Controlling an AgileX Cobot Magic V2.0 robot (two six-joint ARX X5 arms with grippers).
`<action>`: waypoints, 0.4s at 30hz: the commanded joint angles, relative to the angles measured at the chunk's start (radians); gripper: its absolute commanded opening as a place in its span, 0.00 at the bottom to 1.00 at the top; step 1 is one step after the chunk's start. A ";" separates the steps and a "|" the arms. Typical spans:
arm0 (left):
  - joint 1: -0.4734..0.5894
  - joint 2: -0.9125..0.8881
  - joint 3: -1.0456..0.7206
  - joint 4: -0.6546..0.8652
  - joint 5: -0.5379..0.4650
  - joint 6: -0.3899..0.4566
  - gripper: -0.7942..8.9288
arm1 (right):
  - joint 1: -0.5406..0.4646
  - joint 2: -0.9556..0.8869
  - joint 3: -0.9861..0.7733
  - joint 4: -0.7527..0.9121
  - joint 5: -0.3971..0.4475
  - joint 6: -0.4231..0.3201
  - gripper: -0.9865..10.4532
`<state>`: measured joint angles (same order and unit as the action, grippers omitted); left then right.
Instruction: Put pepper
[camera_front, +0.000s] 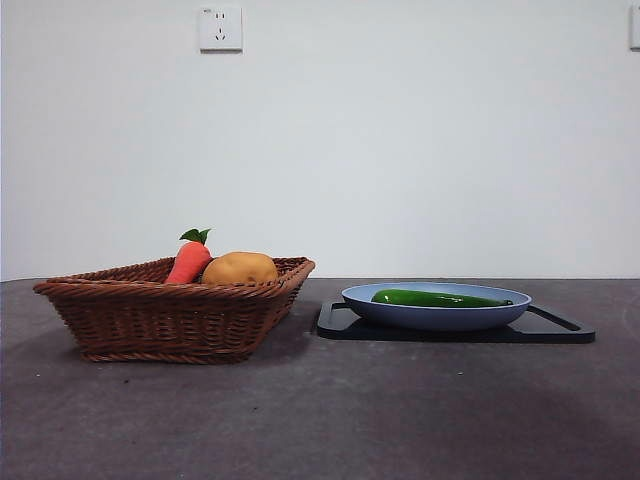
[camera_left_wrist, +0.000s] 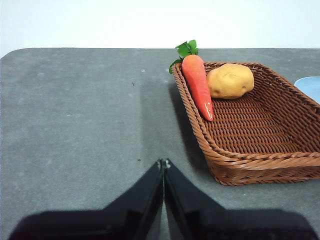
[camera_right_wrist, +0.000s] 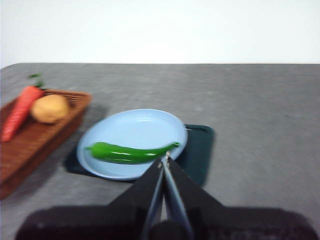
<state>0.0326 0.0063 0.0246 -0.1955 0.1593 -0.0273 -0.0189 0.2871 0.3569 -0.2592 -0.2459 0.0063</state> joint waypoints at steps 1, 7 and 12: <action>0.004 -0.003 -0.005 -0.008 0.001 -0.006 0.09 | 0.000 -0.065 -0.066 0.020 0.067 0.046 0.10; 0.004 -0.003 -0.005 -0.008 0.001 -0.006 0.09 | 0.003 -0.174 -0.185 0.025 0.124 0.048 0.10; 0.004 -0.003 -0.005 -0.008 0.001 -0.006 0.09 | 0.003 -0.241 -0.246 0.027 0.124 0.048 0.10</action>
<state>0.0326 0.0063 0.0246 -0.1955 0.1593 -0.0273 -0.0181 0.0517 0.1120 -0.2455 -0.1268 0.0422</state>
